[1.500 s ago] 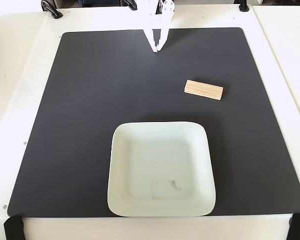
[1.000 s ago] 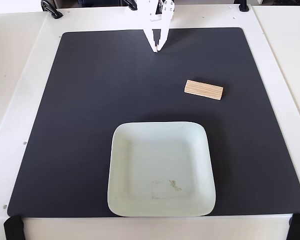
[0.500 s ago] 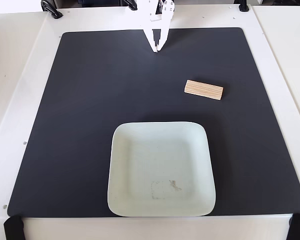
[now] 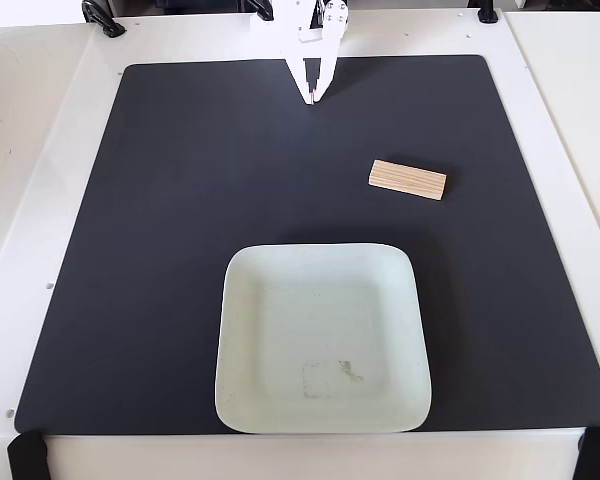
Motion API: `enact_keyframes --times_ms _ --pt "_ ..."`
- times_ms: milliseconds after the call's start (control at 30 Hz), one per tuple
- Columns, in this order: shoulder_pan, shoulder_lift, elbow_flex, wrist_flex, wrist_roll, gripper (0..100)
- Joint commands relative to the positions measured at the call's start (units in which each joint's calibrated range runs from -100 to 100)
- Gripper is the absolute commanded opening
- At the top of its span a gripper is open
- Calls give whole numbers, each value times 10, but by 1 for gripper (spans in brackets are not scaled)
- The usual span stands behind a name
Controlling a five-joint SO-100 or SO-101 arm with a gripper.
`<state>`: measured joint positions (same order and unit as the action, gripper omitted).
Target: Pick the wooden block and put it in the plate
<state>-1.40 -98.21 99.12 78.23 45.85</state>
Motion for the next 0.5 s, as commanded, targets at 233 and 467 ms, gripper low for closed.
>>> enact_keyframes --times_ms 233,467 --pt "-6 -3 2 4 -1 1" --pt "-6 -2 2 5 -1 1"
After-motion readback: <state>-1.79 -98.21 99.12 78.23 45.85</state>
